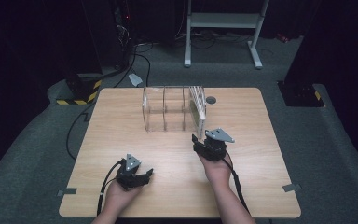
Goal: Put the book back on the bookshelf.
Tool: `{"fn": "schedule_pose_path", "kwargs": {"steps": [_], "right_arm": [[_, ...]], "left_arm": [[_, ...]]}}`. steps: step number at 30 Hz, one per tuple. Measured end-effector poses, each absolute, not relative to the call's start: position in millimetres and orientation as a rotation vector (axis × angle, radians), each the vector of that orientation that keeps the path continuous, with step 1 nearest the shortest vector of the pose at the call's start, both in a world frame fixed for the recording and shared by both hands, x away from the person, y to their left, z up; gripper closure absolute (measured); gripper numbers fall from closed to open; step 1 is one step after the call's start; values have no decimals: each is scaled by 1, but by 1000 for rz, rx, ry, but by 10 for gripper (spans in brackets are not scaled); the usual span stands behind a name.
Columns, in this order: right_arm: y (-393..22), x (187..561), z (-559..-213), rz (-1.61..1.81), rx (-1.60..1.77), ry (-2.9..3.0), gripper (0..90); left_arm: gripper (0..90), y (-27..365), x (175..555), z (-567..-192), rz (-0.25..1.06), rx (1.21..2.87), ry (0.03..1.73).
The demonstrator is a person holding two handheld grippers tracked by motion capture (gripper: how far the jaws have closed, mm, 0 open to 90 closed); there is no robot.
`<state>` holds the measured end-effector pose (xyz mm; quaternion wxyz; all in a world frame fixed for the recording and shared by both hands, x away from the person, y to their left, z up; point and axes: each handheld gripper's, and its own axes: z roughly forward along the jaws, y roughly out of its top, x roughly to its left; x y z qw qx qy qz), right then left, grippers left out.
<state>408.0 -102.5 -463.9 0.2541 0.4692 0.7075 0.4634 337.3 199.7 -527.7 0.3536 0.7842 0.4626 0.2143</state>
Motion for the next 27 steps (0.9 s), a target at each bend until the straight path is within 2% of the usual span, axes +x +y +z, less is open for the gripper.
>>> {"fn": "schedule_pose_path", "kwargs": {"steps": [15,21,24,27], "right_arm": [[-124,384,-484,1165,1232,2005,375],[-155,376,-499,1079,1277,1993,354],[-182,376,-506,1026,1354,2015,296],[-211,372,-513,968,1412,2004,280]], "left_arm": [[271,204,337,-528,549,2036,1192],[260,219,339,-528,551,2024,1211],[264,227,340,-528,552,2024,1210],[275,232,340,-528,555,2023,1215]]}}
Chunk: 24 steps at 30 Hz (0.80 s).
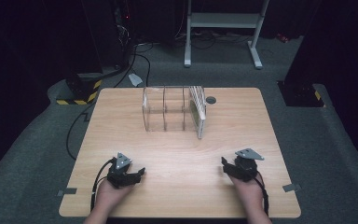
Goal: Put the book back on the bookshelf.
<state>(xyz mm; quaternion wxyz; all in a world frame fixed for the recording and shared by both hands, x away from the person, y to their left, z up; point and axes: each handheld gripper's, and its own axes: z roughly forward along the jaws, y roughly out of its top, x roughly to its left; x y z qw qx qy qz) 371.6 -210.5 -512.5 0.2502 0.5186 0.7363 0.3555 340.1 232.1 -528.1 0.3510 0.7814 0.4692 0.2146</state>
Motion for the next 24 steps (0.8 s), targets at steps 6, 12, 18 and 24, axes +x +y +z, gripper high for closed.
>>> {"fn": "schedule_pose_path", "kwargs": {"steps": [6,12,18,24], "right_arm": [[-254,358,-523,838,1471,2012,254],[-269,354,-523,852,1490,2036,226],[-261,353,-523,844,1475,2033,231],[-262,352,-523,858,1467,2042,263]], "left_arm": [[232,232,340,-528,553,2026,1223],[220,231,341,-529,560,2023,1228],[219,231,341,-529,560,2021,1234],[220,230,340,-529,560,2017,1240]]}}
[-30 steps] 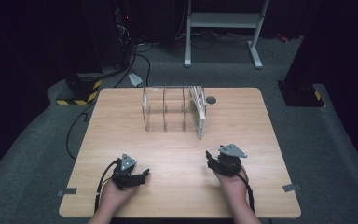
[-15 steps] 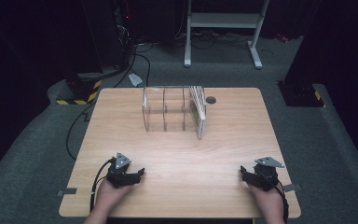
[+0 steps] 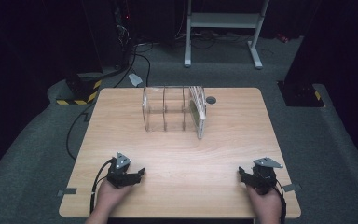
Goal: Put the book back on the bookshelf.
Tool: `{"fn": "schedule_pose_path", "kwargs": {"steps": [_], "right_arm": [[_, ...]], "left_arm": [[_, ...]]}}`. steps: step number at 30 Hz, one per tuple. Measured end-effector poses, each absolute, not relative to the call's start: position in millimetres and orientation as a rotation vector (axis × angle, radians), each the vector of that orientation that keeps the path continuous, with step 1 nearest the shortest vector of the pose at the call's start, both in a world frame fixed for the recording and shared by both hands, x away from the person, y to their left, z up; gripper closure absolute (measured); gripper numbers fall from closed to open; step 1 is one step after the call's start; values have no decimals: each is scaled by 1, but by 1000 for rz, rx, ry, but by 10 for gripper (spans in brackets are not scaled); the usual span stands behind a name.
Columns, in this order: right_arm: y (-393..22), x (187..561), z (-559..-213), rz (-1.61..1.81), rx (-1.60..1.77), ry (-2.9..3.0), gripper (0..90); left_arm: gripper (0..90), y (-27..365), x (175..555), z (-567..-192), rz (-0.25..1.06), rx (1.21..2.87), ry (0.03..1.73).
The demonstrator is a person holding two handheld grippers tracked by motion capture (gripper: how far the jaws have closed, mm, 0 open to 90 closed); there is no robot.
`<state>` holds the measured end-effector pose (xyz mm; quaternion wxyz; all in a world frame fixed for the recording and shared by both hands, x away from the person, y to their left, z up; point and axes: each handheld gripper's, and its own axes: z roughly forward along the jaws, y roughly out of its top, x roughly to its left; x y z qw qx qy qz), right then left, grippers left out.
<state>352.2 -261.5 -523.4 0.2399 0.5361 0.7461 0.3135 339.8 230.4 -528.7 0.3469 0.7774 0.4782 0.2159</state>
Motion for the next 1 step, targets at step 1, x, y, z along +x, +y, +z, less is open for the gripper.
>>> {"fn": "schedule_pose_path", "kwargs": {"steps": [1], "right_arm": [[-261,352,-523,858,1473,2039,263]], "left_arm": [[220,230,340,-529,560,2017,1240]]}}
